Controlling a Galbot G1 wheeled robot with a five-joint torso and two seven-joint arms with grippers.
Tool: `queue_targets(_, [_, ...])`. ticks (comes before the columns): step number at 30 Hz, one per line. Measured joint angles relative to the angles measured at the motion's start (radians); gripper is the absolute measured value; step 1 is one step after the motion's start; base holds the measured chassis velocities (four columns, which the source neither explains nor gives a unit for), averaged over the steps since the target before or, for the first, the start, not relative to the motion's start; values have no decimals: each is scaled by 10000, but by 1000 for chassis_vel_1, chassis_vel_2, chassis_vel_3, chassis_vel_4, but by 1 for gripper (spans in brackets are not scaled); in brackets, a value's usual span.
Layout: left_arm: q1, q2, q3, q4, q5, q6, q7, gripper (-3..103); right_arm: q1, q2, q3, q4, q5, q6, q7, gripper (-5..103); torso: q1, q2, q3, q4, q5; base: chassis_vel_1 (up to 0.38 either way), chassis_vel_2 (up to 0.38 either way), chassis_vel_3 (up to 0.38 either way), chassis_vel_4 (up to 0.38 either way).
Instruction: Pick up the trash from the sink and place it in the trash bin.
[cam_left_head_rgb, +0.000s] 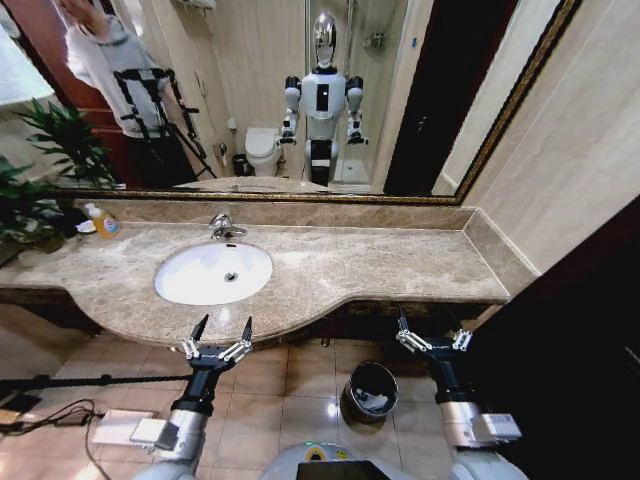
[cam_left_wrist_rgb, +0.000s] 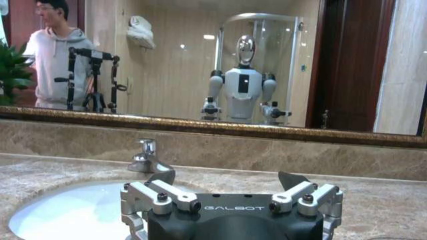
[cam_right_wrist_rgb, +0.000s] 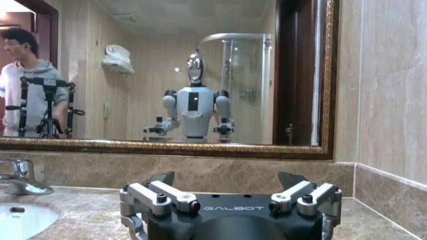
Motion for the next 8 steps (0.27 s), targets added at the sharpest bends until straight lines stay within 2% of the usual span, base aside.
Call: queue_targets(8, [0, 0, 0, 0, 0, 0, 0, 100, 0, 0, 0, -1, 0, 0, 0, 100, 0, 0, 0, 0, 0, 0, 0, 0, 0])
